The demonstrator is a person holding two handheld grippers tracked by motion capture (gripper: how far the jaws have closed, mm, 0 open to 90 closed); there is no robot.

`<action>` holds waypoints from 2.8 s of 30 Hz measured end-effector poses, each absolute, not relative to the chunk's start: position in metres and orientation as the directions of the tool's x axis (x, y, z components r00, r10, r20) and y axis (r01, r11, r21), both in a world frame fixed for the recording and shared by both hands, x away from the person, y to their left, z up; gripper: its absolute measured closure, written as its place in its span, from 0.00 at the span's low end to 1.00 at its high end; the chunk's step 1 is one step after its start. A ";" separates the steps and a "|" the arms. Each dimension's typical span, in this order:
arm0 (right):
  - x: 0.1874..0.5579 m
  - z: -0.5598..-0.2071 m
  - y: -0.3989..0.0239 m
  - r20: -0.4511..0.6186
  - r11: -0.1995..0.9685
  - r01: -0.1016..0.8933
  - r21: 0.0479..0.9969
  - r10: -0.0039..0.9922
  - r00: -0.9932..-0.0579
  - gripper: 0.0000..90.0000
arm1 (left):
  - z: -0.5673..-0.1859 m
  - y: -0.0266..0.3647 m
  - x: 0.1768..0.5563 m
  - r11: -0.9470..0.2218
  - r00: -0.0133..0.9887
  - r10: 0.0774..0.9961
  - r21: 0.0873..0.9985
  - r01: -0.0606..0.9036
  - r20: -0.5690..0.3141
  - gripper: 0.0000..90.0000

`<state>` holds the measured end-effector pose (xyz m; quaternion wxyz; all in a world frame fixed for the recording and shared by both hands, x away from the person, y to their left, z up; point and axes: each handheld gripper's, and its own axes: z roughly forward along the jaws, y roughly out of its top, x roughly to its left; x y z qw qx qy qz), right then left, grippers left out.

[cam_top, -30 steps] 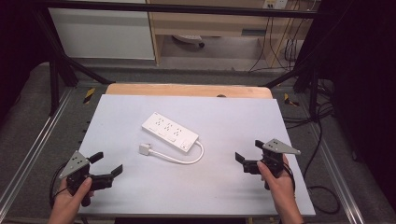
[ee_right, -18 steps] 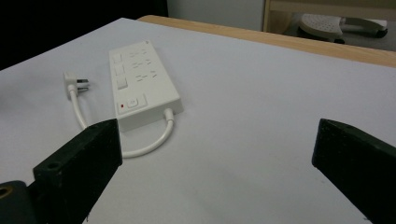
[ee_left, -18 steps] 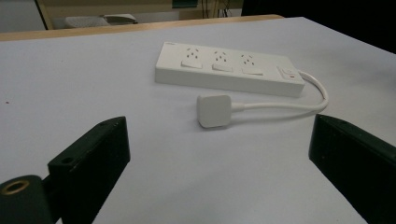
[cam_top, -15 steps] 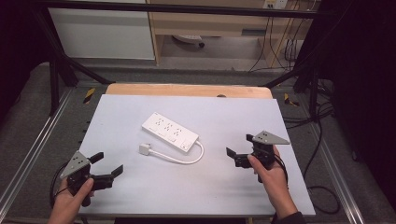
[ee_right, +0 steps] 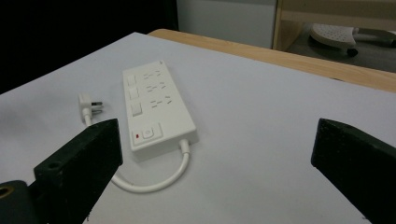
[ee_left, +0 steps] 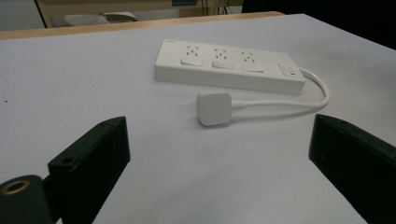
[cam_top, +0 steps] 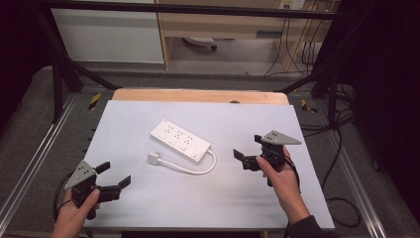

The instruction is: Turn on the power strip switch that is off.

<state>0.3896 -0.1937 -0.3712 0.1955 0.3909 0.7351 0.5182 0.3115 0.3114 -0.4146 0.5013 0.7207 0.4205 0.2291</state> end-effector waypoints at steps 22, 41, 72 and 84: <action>0.408 -0.361 -0.155 0.119 0.189 0.378 0.906 0.746 -0.656 0.03 | -0.415 0.311 0.312 -0.148 0.547 0.832 0.914 0.378 -0.091 0.06; 0.417 -0.358 -0.124 0.136 0.181 0.385 0.905 0.735 -0.664 0.04 | -0.415 0.310 0.312 -0.160 0.557 0.826 0.912 0.379 -0.087 0.06; 0.422 -0.358 -0.084 0.135 0.203 0.377 0.904 0.700 -0.702 0.05 | -0.416 0.309 0.312 -0.160 0.557 0.825 0.910 0.383 -0.089 0.06; 0.427 -0.356 -0.071 0.138 0.208 0.377 0.903 0.689 -0.712 0.06 | -0.416 0.309 0.313 -0.169 0.559 0.825 0.907 0.386 -0.085 0.06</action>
